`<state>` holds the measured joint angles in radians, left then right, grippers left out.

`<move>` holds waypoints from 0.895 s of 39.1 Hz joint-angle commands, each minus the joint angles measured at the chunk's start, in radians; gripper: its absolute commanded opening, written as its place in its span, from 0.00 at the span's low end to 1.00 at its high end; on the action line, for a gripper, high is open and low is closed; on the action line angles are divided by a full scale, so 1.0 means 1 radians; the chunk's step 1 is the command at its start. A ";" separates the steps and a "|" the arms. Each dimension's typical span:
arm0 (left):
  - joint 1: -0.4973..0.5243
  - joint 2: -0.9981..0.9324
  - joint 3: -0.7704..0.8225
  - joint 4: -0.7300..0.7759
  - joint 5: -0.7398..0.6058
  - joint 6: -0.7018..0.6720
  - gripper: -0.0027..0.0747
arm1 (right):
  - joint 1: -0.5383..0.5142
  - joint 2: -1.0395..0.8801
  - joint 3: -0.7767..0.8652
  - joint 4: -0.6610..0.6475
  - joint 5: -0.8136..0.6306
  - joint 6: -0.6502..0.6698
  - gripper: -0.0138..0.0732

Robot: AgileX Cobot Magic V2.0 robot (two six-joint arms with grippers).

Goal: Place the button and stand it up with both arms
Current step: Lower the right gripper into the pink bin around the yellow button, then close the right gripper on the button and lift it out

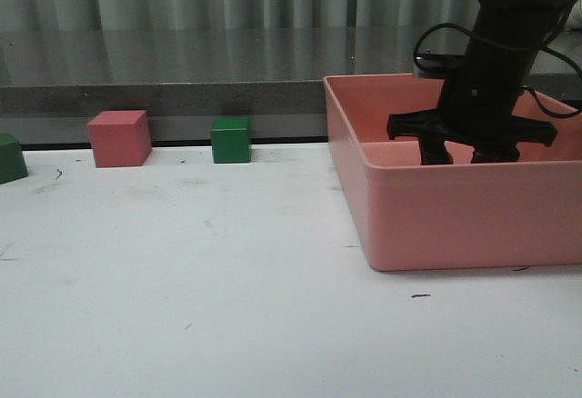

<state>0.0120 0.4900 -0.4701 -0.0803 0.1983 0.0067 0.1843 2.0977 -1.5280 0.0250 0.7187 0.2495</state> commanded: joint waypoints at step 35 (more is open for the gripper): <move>0.002 0.007 -0.036 -0.002 -0.083 -0.001 0.93 | 0.018 -0.362 -0.025 0.015 0.008 -0.001 0.55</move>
<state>0.0120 0.4900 -0.4701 -0.0803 0.1983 0.0067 0.1887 1.8691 -1.5280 0.0193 0.7561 0.2495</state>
